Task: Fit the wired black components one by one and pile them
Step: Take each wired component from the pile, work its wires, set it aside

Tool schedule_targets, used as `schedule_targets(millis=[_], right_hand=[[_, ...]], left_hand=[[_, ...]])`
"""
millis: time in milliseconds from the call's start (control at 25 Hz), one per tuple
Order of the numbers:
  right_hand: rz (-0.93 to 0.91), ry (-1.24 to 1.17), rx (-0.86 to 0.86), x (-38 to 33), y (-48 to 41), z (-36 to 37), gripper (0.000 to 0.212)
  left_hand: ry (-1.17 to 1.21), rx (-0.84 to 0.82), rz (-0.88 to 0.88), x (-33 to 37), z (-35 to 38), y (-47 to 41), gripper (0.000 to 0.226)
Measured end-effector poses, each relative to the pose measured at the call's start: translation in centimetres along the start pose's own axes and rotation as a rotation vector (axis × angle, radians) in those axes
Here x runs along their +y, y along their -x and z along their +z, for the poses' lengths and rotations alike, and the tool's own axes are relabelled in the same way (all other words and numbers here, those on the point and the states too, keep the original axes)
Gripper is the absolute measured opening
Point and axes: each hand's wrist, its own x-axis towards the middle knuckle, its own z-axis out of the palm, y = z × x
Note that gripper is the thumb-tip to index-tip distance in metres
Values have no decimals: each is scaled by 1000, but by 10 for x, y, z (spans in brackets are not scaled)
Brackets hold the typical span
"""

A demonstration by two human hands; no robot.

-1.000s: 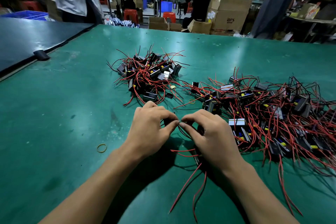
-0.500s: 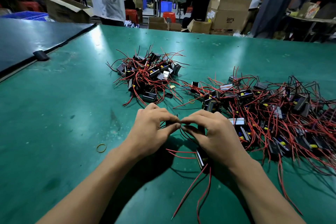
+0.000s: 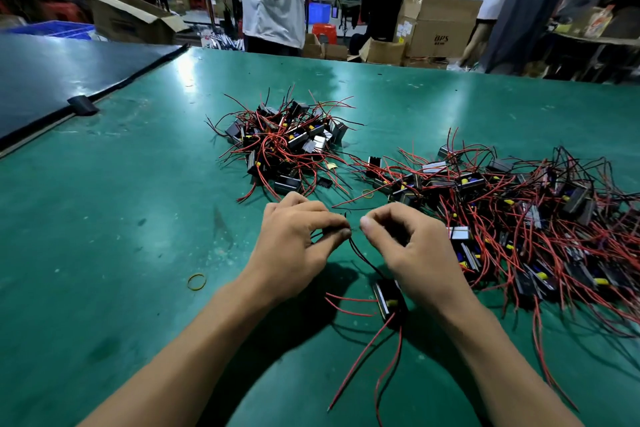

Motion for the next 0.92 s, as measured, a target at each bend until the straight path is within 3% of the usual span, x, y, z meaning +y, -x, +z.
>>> schedule_targets(millis=[40,120,360,680,920], right_hand=[[-88,61,-17,2,0,-3,4],[-231,159,-44,8,0,-4,17],[-356,185,-33,13,1,2,16],[-367,220,-84,11,2,2,16],[-373,254,-85,8,2,2,19]], left_hand=[[34,-16,-41,-1,0,0,8],[95,-64,-118,-2,-1,-2,6],[250,-260,-238,-5,-8,-5,8],[437,-463,-326,-14,-26,-10,11],[482,-476,-349,-14,-25,-9,7]])
